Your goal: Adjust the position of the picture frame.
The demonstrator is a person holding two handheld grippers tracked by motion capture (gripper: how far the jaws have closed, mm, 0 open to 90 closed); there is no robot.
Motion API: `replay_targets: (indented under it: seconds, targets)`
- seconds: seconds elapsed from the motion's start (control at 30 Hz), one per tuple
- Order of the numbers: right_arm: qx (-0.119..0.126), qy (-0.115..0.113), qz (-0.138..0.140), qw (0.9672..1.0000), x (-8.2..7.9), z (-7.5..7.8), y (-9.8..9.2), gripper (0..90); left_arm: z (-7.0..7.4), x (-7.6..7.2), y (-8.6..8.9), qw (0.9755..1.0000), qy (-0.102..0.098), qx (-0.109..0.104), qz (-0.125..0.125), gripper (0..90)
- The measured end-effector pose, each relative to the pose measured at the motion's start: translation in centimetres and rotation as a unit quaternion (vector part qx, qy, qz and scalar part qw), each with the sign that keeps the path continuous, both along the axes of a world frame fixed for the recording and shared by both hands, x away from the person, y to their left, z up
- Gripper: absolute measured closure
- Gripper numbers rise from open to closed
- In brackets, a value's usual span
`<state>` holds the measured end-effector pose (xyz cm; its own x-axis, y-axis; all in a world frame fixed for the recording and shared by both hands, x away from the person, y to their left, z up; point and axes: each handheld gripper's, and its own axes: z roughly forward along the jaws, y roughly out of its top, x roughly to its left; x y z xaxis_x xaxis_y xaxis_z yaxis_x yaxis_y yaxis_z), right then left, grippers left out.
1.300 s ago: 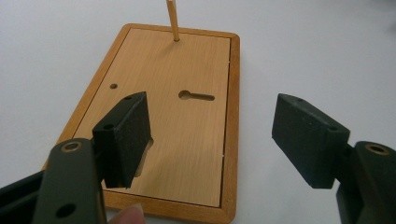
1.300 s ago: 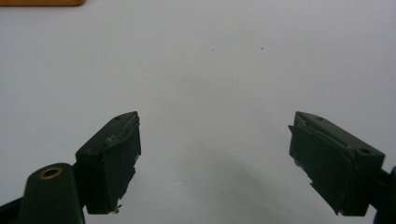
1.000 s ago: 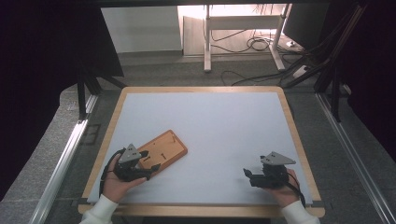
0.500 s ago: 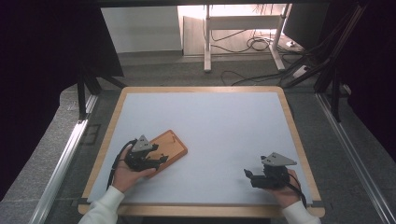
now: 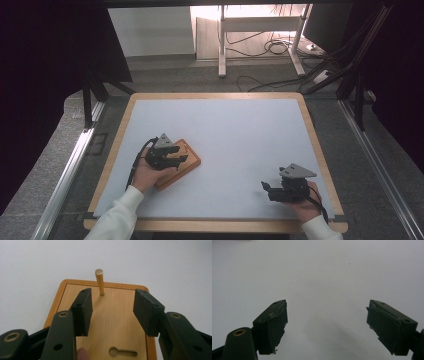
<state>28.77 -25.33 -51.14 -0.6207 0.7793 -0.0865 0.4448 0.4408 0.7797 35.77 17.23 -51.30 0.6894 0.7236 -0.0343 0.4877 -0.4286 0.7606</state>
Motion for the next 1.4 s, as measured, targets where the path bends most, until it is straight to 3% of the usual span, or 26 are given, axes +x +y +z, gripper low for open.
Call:
replay_targets:
  seconds: [0.2,0.4,0.63,0.83,1.0,1.17,1.4]
  targets:
    - [-0.004,-0.001,-0.001,1.0000,0.1,-0.1,-0.1,17.4,-0.2,1.6,-0.8,1.0000,0.008,0.002,0.003,54.1]
    - [-0.006,-0.001,-0.002,1.0000,0.0,-0.1,-0.1,17.4,-0.7,2.2,-1.0,0.9999,0.013,0.006,0.009,71.3]
    - [-0.009,0.000,-0.002,1.0000,0.0,-0.2,0.0,17.4,-0.8,2.5,-1.4,0.9997,0.005,0.018,0.013,83.7]
    - [-0.009,0.001,-0.003,0.9999,0.1,-0.2,0.0,17.4,-0.7,2.4,-1.3,0.9997,0.014,0.012,0.018,85.0]
    - [-0.010,-0.001,-0.003,0.9999,0.1,-0.2,-0.1,17.4,-0.3,1.9,-2.2,0.9998,0.016,0.014,0.005,85.0]
    - [-0.011,0.000,-0.004,0.9999,0.1,-0.2,-0.1,17.5,0.9,1.3,-3.8,0.9999,0.008,0.006,-0.014,85.0]
    - [-0.011,-0.003,-0.005,0.9999,0.1,-0.2,-0.1,17.5,1.2,2.1,-6.9,0.9992,0.013,0.009,-0.036,85.0]
